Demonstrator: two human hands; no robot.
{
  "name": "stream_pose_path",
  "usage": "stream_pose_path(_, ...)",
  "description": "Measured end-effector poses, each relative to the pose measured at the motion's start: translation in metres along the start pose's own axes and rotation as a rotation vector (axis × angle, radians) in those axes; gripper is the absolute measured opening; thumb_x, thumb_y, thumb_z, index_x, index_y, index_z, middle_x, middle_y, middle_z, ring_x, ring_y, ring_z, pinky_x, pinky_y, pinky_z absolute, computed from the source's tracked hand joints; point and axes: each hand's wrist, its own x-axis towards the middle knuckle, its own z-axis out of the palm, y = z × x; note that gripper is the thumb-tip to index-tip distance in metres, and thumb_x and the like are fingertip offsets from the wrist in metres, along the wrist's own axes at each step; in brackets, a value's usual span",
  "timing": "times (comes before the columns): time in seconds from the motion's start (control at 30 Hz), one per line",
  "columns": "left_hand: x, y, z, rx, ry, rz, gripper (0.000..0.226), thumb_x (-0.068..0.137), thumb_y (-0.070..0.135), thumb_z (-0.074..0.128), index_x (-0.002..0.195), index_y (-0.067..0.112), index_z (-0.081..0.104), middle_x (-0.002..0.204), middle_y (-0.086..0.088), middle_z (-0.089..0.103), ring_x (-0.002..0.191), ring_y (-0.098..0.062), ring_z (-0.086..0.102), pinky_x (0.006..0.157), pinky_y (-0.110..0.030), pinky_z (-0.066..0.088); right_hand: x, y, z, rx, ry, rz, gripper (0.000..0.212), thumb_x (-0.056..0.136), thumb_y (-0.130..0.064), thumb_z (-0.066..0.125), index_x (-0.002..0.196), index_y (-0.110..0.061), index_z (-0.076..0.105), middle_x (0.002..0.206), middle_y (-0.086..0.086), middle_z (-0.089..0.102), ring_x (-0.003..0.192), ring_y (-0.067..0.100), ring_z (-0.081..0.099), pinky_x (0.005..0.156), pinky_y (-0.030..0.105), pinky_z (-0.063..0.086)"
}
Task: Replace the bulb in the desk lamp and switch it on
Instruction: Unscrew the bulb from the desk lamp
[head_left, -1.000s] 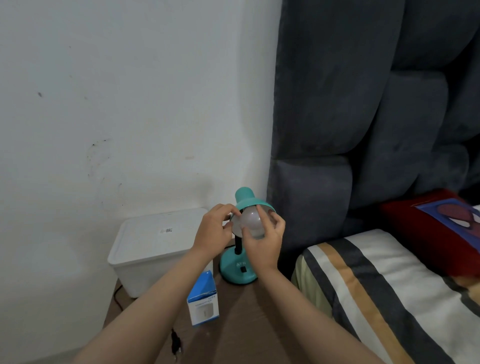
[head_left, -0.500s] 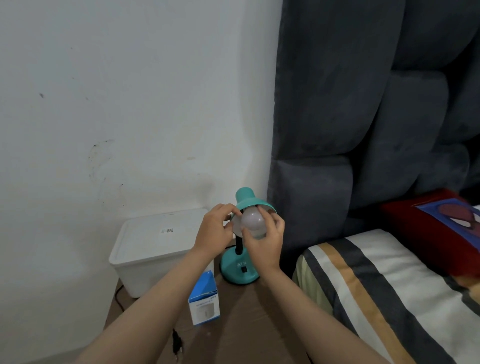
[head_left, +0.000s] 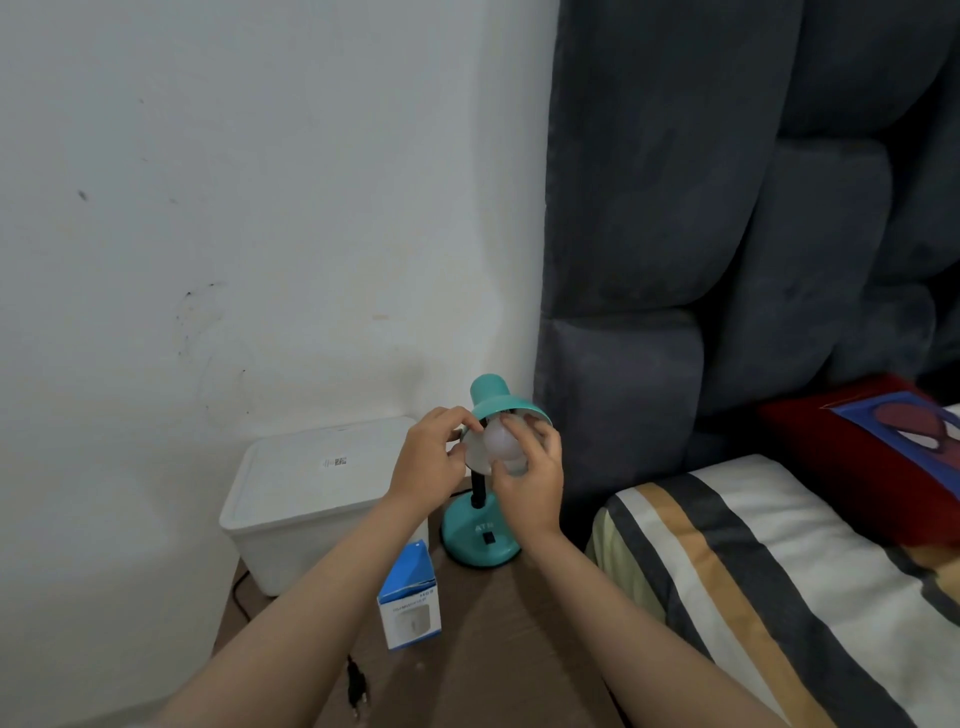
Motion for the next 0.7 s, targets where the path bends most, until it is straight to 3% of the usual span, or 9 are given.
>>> stream_pose_path(0.07, -0.0002, 0.0002, -0.0002, -0.003, 0.003, -0.004, 0.040, 0.072, -0.016, 0.053, 0.089, 0.018, 0.064, 0.096, -0.006, 0.062, 0.093, -0.016, 0.060, 0.087, -0.023, 0.051, -0.0018, 0.0002, 0.0006, -0.013, -0.002, 0.007, 0.058, 0.073, 0.003, 0.068, 0.124, -0.023, 0.058, 0.130, 0.003, 0.040, 0.122, 0.013, 0.042, 0.094, 0.001, 0.034)
stream_pose_path(0.13, -0.0004, 0.0005, -0.0004, -0.005, 0.001, -0.013, 0.040, 0.072, -0.016, 0.052, 0.089, 0.018, 0.064, 0.096, -0.005, 0.062, 0.093, -0.016, 0.060, 0.087, -0.025, 0.051, -0.0040, -0.0004, 0.0024, 0.007, 0.018, 0.038, 0.062, 0.073, -0.004, 0.072, 0.129, -0.022, 0.053, 0.130, 0.001, 0.037, 0.119, 0.007, 0.040, 0.091, -0.003, 0.031)
stream_pose_path(0.23, -0.0005, 0.0009, -0.0005, 0.001, 0.002, -0.009, 0.039, 0.072, -0.016, 0.052, 0.088, 0.018, 0.064, 0.096, -0.006, 0.063, 0.093, -0.017, 0.060, 0.087, -0.026, 0.051, -0.0046, -0.0019, 0.0049, 0.033, 0.050, 0.112, 0.060, 0.077, -0.018, 0.075, 0.131, -0.019, 0.050, 0.126, 0.003, 0.043, 0.112, 0.011, 0.047, 0.092, 0.013, 0.042)
stream_pose_path(0.33, -0.0007, 0.0007, -0.0013, 0.004, -0.003, -0.008, 0.039, 0.073, -0.015, 0.053, 0.089, 0.018, 0.065, 0.096, -0.005, 0.063, 0.093, -0.016, 0.060, 0.087, -0.025, 0.051, -0.0021, -0.0019, 0.0059, 0.050, 0.049, 0.130, 0.052, 0.079, -0.018, 0.072, 0.127, -0.018, 0.051, 0.121, 0.006, 0.050, 0.104, 0.014, 0.054, 0.089, 0.031, 0.051)
stream_pose_path(0.7, -0.0007, -0.0006, -0.0035, -0.006, 0.001, -0.009, 0.038, 0.073, -0.015, 0.055, 0.087, 0.020, 0.065, 0.096, -0.006, 0.063, 0.091, -0.013, 0.060, 0.083, -0.009, 0.046, 0.0007, -0.0015, 0.0026, 0.012, 0.005, 0.027, 0.046, 0.077, -0.006, 0.069, 0.120, -0.015, 0.055, 0.118, 0.003, 0.047, 0.108, 0.016, 0.053, 0.095, 0.025, 0.047)
